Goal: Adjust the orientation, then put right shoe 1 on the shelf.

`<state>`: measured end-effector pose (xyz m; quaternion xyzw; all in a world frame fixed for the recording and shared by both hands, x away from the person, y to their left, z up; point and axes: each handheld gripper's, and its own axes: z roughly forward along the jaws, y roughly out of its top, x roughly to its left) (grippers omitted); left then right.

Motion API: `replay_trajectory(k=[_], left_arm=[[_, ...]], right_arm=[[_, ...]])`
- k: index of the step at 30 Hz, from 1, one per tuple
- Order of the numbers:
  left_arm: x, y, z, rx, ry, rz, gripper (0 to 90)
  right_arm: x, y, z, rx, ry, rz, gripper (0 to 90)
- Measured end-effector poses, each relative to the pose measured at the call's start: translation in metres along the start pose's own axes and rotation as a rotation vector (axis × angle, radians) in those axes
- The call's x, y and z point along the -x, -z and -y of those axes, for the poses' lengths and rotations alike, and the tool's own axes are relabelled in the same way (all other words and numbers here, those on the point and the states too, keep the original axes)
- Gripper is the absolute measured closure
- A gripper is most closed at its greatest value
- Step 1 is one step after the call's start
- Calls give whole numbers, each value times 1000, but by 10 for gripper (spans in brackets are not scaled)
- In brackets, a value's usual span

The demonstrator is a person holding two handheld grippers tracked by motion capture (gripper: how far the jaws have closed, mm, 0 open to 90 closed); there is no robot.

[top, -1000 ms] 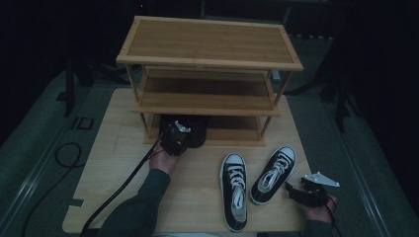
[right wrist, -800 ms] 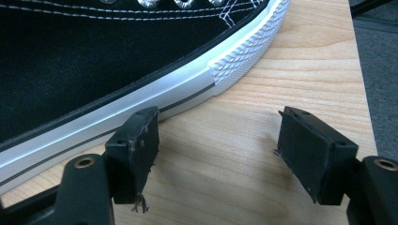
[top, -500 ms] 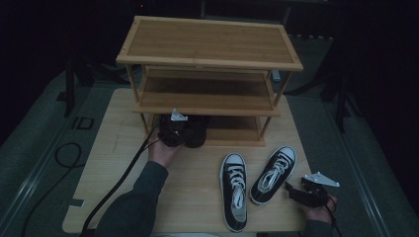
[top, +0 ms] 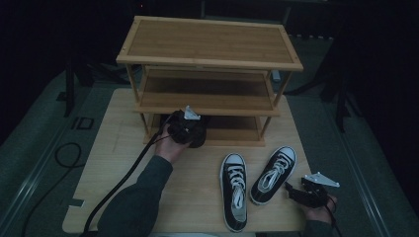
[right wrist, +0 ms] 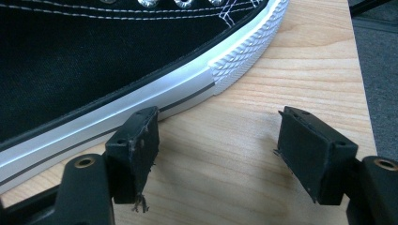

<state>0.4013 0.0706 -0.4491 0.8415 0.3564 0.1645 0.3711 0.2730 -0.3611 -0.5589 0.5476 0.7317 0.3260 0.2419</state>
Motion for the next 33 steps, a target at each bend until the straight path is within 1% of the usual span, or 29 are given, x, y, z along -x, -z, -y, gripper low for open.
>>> replay_trajectory(k=[1,5,6,8,9,10,12,14,15,16,17,18,21,22,25,26,28,29,31,32,33], left_arm=[[1,-4,0,-13,-2,-7,852],[3,-11,-3,-28,-12,-6,851],[5,-12,-4,-32,-20,-10,849],[7,-14,-7,-28,-30,-10,837],[8,-15,-9,-18,-29,-1,835],[9,-15,-10,-11,-23,-1,833],[10,-18,-11,-11,-17,-2,833],[12,-19,-12,-17,-22,-7,833],[15,-23,-15,-32,-43,-18,833],[18,-25,-18,-42,-57,-20,826],[20,-27,-20,-50,-70,-33,820],[22,-30,-22,-55,-70,-39,818],[25,-38,-27,-47,-49,-36,818],[26,-40,-27,-49,-45,-29,818],[31,-51,-27,-65,-52,-35,818],[31,-51,-27,-65,-52,-35,818],[34,-63,-25,-85,-50,-51,818],[35,-66,-24,-86,-46,-61,818],[36,-70,-23,-57,-41,-95,832],[36,-71,-24,-54,-32,-116,858],[36,-72,-24,-50,-27,-124,880]], right_arm=[[0,0,0,0,0,0,292],[0,0,0,0,1,-1,291],[0,0,0,0,2,-2,291],[-1,0,0,0,3,-3,291],[-1,0,0,0,3,-3,291],[-1,0,0,-1,3,-4,291],[-1,0,0,0,3,-4,290],[-1,0,0,0,3,-4,291],[-1,0,0,0,3,-4,291],[-1,0,0,0,3,-4,291],[-1,0,0,0,3,-4,291],[-1,0,0,0,3,-4,291],[-1,0,1,0,3,-5,290],[-1,1,1,-1,2,-6,290],[-1,1,1,-2,4,-5,291],[-1,1,1,-2,4,-5,291],[-1,1,1,-2,4,-5,291],[-1,1,1,-1,4,-5,291],[-2,1,1,-1,2,-2,291],[-2,1,1,-1,1,2,291],[-2,1,1,-2,-1,4,291]])
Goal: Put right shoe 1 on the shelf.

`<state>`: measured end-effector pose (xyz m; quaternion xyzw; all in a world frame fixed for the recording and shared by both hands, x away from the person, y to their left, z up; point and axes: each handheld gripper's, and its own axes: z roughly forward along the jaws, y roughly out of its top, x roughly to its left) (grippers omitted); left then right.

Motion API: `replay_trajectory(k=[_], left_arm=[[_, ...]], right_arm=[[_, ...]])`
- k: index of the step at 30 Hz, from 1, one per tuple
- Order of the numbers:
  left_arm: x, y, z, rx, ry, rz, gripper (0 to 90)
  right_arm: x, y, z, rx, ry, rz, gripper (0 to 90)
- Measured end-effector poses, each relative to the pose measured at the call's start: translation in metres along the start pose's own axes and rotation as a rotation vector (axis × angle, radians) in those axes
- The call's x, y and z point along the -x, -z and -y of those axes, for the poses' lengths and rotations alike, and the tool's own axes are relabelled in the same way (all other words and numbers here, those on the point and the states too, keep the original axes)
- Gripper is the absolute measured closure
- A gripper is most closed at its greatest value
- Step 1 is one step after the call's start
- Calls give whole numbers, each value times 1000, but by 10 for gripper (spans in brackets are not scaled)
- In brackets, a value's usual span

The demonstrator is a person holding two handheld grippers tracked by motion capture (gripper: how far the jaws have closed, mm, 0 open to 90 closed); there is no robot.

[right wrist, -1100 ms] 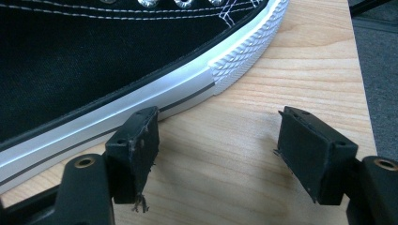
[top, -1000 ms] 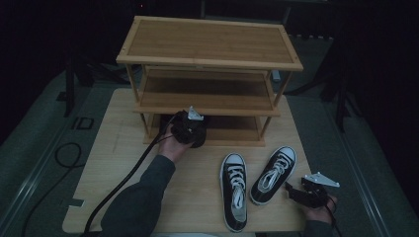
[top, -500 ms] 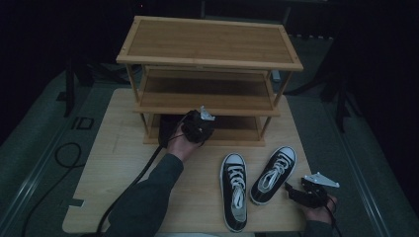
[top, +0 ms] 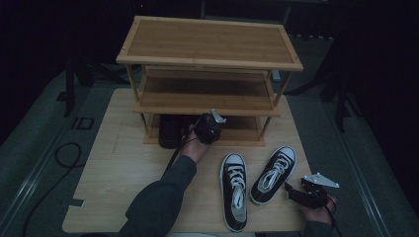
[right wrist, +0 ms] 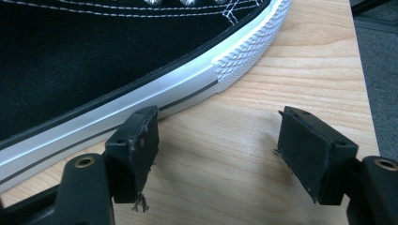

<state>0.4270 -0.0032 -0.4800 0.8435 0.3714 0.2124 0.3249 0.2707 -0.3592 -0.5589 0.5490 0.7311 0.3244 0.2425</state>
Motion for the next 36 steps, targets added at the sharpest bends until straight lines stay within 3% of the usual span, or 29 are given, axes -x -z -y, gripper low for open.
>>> replay_trajectory(k=[7,9,17,23,30,36], left_arm=[[9,-2,5,46,-31,-23,900],[14,-2,6,54,-52,-47,900],[22,-13,14,24,-81,-34,900],[21,-24,18,0,-74,-28,900],[17,-49,26,-61,-29,-20,900],[13,-57,25,-56,11,-18,900]], right_arm=[[-1,1,1,2,4,-4,292],[-1,1,1,2,6,-6,291],[-2,1,1,1,9,-10,291],[-2,1,1,1,10,-12,291],[-2,1,1,1,11,-12,291],[-2,1,1,1,6,-8,302]])
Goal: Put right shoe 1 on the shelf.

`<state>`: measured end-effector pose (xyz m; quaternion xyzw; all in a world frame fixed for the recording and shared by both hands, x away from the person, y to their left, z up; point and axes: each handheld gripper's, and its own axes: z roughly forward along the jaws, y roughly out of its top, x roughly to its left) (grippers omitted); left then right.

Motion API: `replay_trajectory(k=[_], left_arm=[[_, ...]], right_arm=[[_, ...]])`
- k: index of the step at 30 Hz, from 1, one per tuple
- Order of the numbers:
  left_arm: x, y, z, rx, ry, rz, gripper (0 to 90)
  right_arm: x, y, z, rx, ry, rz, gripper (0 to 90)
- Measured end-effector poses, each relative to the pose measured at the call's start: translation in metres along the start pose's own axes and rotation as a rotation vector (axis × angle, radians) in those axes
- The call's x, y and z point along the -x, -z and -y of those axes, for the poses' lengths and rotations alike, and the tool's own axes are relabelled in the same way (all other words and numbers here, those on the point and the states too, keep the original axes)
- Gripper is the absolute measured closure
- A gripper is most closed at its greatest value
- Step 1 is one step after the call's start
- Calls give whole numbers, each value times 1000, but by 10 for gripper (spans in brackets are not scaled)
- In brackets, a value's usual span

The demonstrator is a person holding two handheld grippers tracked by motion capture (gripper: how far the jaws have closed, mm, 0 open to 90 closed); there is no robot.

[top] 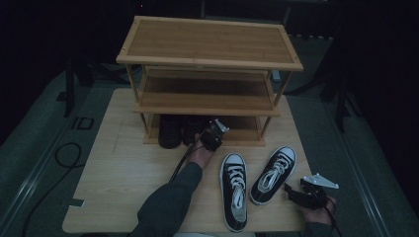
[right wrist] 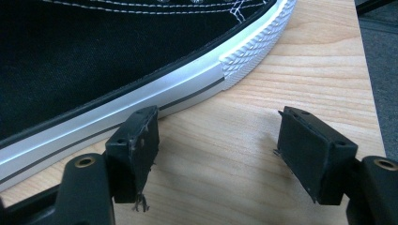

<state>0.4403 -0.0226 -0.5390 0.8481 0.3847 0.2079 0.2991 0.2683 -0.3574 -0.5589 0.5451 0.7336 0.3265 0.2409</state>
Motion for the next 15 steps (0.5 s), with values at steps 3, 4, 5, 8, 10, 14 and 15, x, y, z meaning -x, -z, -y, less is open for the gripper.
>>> replay_trajectory(k=[3,4,5,8,10,14,15], left_arm=[[0,-3,-2,2,7,-2,899],[0,-4,-2,5,15,-6,899],[0,-4,-2,5,15,-6,899],[-2,-9,-1,6,69,-10,897],[-3,-10,-1,9,72,-9,891],[-3,-10,0,13,62,-16,884],[-3,-10,0,14,62,-16,887]], right_arm=[[-1,0,0,3,3,-4,323],[-1,0,0,4,2,-4,331],[-1,0,0,4,2,-4,331],[-1,2,0,2,-8,-11,389],[0,4,0,-1,-15,-16,451],[-4,10,-3,8,-15,-30,539],[-5,12,-4,14,-12,-31,553]])
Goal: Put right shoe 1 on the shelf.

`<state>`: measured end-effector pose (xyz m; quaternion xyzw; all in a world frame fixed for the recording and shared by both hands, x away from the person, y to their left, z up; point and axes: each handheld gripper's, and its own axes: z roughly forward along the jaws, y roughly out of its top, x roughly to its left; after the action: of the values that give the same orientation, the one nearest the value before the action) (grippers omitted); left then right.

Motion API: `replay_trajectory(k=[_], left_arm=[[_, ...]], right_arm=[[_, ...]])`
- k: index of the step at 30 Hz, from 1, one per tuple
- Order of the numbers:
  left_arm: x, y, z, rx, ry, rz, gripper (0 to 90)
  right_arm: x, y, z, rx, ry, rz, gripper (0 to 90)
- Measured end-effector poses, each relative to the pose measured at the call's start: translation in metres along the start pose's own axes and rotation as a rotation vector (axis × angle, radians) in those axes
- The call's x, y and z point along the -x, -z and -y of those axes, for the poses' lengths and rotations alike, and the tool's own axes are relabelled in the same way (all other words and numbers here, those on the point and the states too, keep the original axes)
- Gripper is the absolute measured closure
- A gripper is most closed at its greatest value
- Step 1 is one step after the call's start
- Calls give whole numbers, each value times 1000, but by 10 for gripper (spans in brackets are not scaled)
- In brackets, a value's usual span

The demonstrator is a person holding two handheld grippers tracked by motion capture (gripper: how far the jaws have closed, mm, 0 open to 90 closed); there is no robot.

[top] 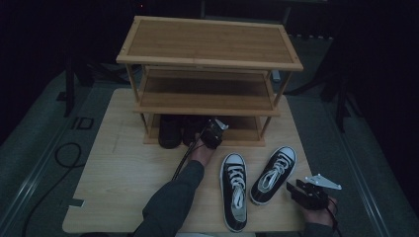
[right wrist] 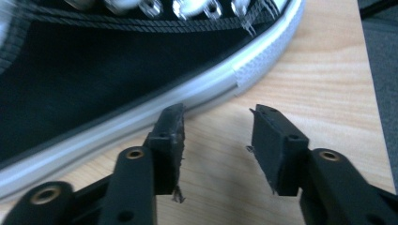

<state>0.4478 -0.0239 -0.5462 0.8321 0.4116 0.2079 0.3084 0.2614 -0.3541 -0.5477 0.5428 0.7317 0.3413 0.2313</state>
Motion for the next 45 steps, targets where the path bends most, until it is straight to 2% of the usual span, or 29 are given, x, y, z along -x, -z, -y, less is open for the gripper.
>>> replay_trajectory(k=[6,12,20,24,27,30,41,45], left_arm=[[1,0,1,7,-7,-13,897],[2,0,2,15,2,-18,897],[2,0,5,37,22,-21,899],[1,0,5,39,25,-18,899],[1,0,5,39,22,-18,899],[2,0,5,37,20,-20,899],[2,0,5,39,21,-22,898],[2,0,5,40,21,-23,898]], right_arm=[[-9,12,-9,18,-8,-4,632],[-17,25,-14,38,-19,-26,637],[-30,45,-30,68,13,-27,646],[-41,54,-43,95,40,-60,652],[-49,53,-49,92,46,-110,676],[-59,52,-53,94,70,-137,674],[-96,51,-58,62,139,-219,687],[-105,53,-61,63,159,-238,683]])
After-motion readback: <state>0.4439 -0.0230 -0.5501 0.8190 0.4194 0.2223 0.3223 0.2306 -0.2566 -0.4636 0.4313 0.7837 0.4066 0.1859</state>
